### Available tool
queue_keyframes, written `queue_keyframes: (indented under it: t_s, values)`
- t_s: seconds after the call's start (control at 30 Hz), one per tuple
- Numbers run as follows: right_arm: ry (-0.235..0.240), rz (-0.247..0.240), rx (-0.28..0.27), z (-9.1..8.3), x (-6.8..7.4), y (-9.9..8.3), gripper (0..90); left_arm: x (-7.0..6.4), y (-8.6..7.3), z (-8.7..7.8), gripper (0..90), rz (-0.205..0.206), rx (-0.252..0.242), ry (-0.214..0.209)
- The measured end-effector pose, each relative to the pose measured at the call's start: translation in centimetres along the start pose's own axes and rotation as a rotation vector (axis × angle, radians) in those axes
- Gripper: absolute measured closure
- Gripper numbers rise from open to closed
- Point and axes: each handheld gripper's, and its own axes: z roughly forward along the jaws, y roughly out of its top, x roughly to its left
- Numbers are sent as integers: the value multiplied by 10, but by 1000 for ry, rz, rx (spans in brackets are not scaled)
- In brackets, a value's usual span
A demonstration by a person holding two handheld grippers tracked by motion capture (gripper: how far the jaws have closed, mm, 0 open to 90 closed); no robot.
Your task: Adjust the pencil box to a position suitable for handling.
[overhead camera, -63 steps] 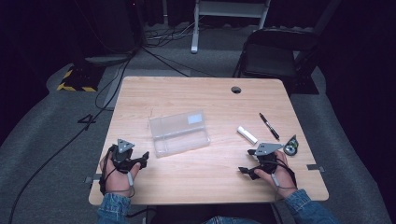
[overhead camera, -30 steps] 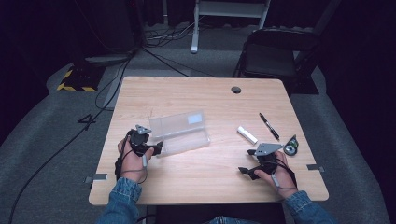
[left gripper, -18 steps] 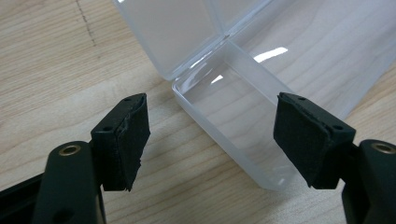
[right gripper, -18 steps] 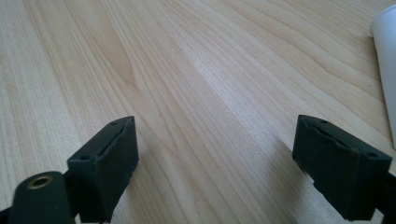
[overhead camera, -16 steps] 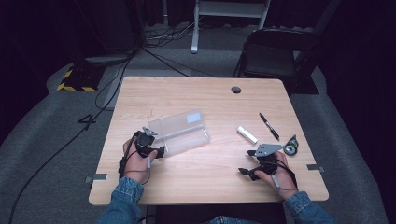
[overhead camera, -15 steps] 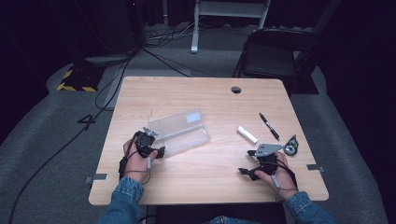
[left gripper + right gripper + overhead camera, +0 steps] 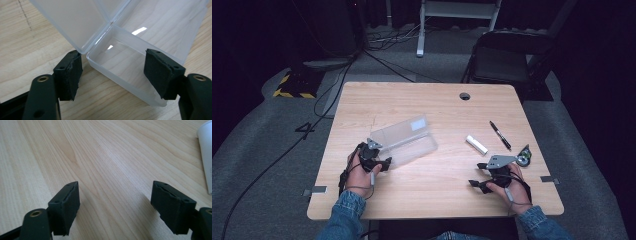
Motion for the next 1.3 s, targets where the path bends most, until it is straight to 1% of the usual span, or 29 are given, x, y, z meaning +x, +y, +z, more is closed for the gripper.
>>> queue_keyframes:
  t_s: [0.07, 0.17, 0.27, 0.33, 0.4, 0.43, 0.5, 0.57, 0.6, 0.63, 0.67, 0.77, 0.83, 0.9, 1.03, 1.1, 1.13, 1.23, 1.3]
  values:
    - [1, 7, -26, -7, 0, 3, 221, 0, 0, 0, 321, 1, -3, 2]
    - [-13, 14, -53, -19, -1, 8, 221, -1, -1, 0, 322, 7, -6, 1]
    - [-36, 24, -81, -34, -5, 12, 221, -4, -1, -1, 321, 12, -4, -4]
    - [-51, 33, -96, -42, -8, 14, 222, -6, -1, -1, 321, 25, 2, -10]
    - [-71, 42, -114, -52, -12, 15, 225, -9, -2, -2, 321, 30, 6, -19]
    - [-80, 50, -118, -57, -15, 16, 225, -11, -2, -2, 321, 41, 7, -22]
    - [-99, 65, -133, -66, -19, 16, 226, -14, -2, -2, 321, 48, 8, -27]
    - [-108, 73, -141, -72, -22, 16, 226, -15, -2, -2, 321, 49, 10, -31]
    - [-108, 73, -141, -72, -22, 16, 226, -16, -2, -2, 321, 56, 9, -35]
    - [-114, 80, -147, -75, -24, 15, 226, -17, -2, -2, 321, 69, 8, -40]
    - [-120, 84, -152, -79, -26, 15, 227, -19, -4, -2, 323, 64, 0, -47]
    - [-130, 88, -160, -84, -29, 15, 227, -23, -4, -3, 323, 73, 2, -55]
    - [-134, 94, -160, -85, -30, 14, 228, -25, -5, -3, 324, 91, 5, -63]
    - [-137, 93, -161, -87, -31, 14, 228, -27, -5, -4, 324, 97, 9, -68]
    - [-135, 100, -158, -89, -32, 14, 225, -36, -6, -4, 324, 118, 6, -90]
    - [-127, 111, -166, -90, -33, 13, 224, -41, -7, -5, 324, 133, 12, -102]
    - [-128, 113, -170, -91, -34, 13, 222, -43, -7, -5, 324, 129, 12, -108]
    - [-132, 116, -171, -94, -35, 12, 219, -46, -7, -5, 324, 150, 21, -117]
    - [-132, 116, -171, -94, -35, 12, 220, -48, -7, -5, 324, 152, 21, -125]
